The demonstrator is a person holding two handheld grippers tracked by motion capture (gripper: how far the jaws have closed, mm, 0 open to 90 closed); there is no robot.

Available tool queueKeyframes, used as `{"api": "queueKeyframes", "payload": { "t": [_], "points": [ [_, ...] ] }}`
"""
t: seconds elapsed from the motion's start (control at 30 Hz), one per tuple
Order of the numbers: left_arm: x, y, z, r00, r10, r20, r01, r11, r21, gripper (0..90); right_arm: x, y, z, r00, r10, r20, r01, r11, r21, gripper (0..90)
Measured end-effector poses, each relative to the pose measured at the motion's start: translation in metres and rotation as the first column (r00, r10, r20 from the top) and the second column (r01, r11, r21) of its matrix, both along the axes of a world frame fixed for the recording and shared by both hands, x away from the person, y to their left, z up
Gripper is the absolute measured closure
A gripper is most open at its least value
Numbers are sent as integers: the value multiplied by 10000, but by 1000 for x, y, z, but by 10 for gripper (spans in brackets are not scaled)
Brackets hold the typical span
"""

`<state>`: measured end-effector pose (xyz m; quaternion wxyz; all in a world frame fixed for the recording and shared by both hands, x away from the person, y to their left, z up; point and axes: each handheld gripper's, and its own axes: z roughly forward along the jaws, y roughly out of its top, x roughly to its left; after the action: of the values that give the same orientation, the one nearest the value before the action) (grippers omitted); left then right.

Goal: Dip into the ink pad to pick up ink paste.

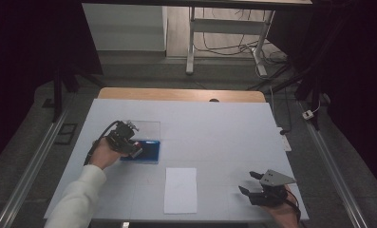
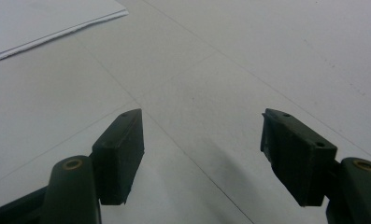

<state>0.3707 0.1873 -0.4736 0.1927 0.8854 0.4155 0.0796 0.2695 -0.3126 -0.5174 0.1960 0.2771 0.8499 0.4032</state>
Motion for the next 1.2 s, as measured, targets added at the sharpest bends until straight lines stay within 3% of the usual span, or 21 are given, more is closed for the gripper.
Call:
{"api": "queueKeyframes", "payload": {
  "t": [0.4,0.93,1.2],
  "points": [
    [2,-4,-2,9997,80,-209,-75,9997,230,705,1,2,-1,10000,60,-17,-60,10000,-13,298],
    [1,-3,-6,9995,290,-153,-290,9996,43,707,1,5,-1,9999,137,-38,-138,9998,-123,297],
    [-1,-5,-6,9997,231,9,-231,9996,142,708,0,5,-1,10000,66,2,-66,9997,-229,297]
  ]
}}
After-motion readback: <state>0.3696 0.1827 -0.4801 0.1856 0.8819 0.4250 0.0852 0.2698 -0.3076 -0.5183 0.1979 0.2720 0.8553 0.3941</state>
